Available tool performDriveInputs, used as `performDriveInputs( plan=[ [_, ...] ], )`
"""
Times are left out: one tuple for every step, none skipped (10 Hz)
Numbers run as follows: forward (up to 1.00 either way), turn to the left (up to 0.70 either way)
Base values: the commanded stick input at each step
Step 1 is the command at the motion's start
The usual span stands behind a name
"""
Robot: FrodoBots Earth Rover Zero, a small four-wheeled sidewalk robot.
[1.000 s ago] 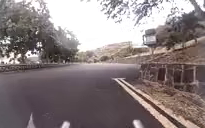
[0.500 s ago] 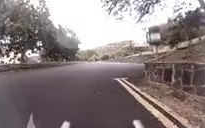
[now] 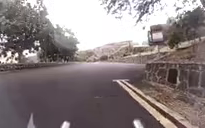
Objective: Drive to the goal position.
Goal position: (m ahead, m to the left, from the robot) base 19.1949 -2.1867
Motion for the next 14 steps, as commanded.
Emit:
performDriveInputs(
  plan=[
    [0.50, 0.00],
    [0.50, 0.00],
    [0.50, 0.00],
    [0.50, 0.00],
    [0.50, 0.00],
    [0.50, 0.00],
    [0.50, 0.00],
    [0.50, 0.00],
    [0.50, 0.00],
    [0.50, 0.00],
    [0.50, 0.00],
    [0.50, 0.00],
    [0.50, 0.00],
    [0.50, 0.00]
  ],
)
